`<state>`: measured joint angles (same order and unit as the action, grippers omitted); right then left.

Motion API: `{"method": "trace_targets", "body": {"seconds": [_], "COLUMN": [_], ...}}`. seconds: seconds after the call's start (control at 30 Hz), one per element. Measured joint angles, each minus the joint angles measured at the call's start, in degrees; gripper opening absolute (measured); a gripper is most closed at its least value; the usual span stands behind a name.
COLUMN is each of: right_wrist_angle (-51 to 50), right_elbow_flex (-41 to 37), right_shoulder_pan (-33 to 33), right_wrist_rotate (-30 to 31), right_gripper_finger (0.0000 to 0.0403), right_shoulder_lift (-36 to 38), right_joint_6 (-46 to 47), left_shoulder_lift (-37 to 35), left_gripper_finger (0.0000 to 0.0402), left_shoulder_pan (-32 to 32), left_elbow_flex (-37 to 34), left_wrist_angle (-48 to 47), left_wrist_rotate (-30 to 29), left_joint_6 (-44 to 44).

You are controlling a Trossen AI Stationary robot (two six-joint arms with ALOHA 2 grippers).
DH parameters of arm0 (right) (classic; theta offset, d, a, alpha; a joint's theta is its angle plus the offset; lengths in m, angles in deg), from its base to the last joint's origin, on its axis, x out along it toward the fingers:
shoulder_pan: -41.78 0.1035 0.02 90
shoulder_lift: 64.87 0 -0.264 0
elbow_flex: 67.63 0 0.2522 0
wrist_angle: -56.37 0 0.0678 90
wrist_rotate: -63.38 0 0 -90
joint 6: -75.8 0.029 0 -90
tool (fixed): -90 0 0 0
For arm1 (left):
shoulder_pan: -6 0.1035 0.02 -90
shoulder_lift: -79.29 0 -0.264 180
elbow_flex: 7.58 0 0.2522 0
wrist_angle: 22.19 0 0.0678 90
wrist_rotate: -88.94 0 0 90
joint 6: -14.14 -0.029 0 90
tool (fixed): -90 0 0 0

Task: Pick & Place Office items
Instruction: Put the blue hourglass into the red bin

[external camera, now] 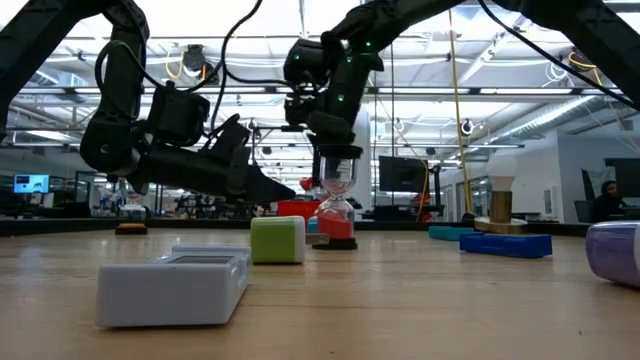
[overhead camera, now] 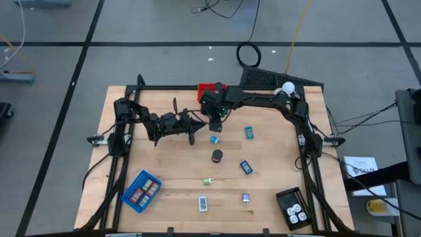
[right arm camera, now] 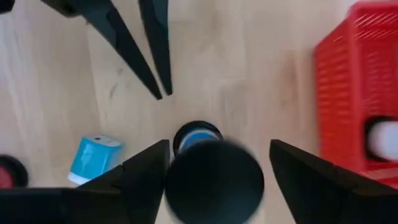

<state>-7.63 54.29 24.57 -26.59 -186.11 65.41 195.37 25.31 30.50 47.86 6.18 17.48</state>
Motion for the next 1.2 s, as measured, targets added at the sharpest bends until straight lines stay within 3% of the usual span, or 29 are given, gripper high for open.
{"method": "trace_targets", "body": {"seconds": [0.17, 0.27, 0.4, 0.63, 0.77, 0.9, 1.0, 1.2], "right_wrist_angle": [0.5, -3.7, -0.7, 29.2, 46.3, 56.9, 62.5, 66.1], "right_elbow_flex": [0.0, -0.6, -11.3, -45.4, -60.6, -70.5, -75.3, -78.1], "right_shoulder_pan": [0.5, 0.6, -0.5, -2.0, -2.1, -2.5, -3.2, -5.3], "right_wrist_rotate": [0.9, 1.5, 1.4, 1.3, 1.2, 1.2, 1.2, -1.7], "right_gripper_finger": [0.0298, 0.0286, 0.0226, 0.0069, 0.0008, 0.0021, 0.0022, 0.0003], "right_shoulder_lift": [4.9, 9.7, 20.1, 42.4, 51.1, 56.3, 58.5, 60.1], "right_joint_6": [-1.4, -2.2, -4.0, -1.4, 0.6, 1.4, 1.4, -0.3], "left_shoulder_lift": [0.0, 0.0, -1.6, -12.6, -22.2, -30.8, -34.9, -33.7], "left_gripper_finger": [0.0024, 0.0024, 0.0024, 0.0024, 0.0024, 0.0024, 0.0024, 0.0052], "left_shoulder_pan": [0.0, 0.0, -0.1, -1.9, -3.2, -3.7, -4.4, -6.3], "left_elbow_flex": [0.0, 0.0, 0.0, -3.4, -4.6, -1.8, 2.8, 17.3], "left_wrist_angle": [0.0, -0.1, -0.3, -10.3, -21.6, -37.2, -52.4, -75.5], "left_wrist_rotate": [0.2, 0.2, 0.1, -2.9, -10.5, -9.9, -10.4, -13.4], "left_joint_6": [-0.2, 1.5, 3.8, 5.5, 8.7, 16.1, 19.1, 21.1]}}
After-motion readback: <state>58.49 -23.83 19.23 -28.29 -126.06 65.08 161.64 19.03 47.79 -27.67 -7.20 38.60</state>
